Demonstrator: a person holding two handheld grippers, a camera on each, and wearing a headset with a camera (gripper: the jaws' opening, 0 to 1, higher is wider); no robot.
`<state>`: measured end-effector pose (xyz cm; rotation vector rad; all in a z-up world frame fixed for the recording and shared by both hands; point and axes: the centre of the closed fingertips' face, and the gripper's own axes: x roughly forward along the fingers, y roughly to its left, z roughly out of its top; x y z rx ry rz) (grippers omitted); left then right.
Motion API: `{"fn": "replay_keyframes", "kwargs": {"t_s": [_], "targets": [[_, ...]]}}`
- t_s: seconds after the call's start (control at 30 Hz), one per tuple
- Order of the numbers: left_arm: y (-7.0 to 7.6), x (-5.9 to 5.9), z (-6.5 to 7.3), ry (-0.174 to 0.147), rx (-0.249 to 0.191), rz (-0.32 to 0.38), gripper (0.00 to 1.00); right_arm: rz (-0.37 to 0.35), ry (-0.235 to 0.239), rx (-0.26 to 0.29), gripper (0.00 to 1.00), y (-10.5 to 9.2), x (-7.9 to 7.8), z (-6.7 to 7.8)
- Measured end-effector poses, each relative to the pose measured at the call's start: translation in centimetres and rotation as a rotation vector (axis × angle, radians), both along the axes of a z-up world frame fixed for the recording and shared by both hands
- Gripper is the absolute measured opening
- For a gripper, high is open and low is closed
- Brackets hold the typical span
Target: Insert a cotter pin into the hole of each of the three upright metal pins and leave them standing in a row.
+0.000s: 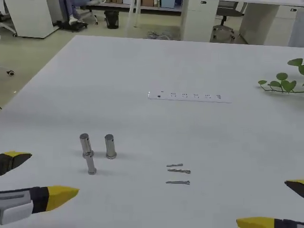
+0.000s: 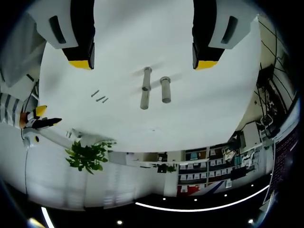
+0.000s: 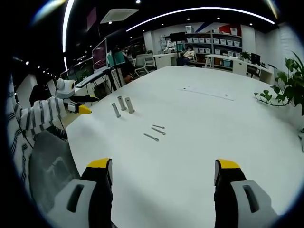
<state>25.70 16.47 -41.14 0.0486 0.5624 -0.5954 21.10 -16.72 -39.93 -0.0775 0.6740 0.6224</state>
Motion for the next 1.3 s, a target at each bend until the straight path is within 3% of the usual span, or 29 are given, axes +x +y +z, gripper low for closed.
{"fn": "replay_keyframes", "kwargs": {"t_s": [0.2, 0.5, 0.63, 0.83, 0.97, 1.23, 1.3], "targets": [[-1.8, 2.0, -1.9, 0.013, 0.005, -0.026, 0.74, -0.012, 0.008, -0.005, 0.87, -0.4, 0.0, -0.2], [-3.2, 4.5, -3.8, 0.012, 0.003, -0.018, 0.52, -0.026, 0.015, -0.011, 0.87, -1.0, 0.2, -0.3], [-3.3, 4.8, -4.7, 0.038, -0.001, -0.005, 0.40, -0.028, 0.014, -0.010, 0.87, -1.1, 0.2, -0.3], [-3.4, 5.1, -5.1, 0.037, 0.009, 0.007, 0.28, -0.021, 0.020, -0.013, 0.87, -1.1, 0.3, -0.5], [-3.5, 5.4, -5.4, 0.053, -0.011, 0.022, 0.18, -0.014, 0.018, -0.008, 0.87, -0.8, 0.4, -0.4], [-3.4, 5.8, -5.4, 0.037, -0.004, 0.057, 0.06, -0.004, 0.010, -0.009, 0.85, -0.7, 0.5, 0.0], [-3.2, 5.8, -5.3, 0.015, 0.025, 0.070, 0.06, -0.004, 0.010, -0.001, 0.85, -0.7, 0.4, 0.1]]}}
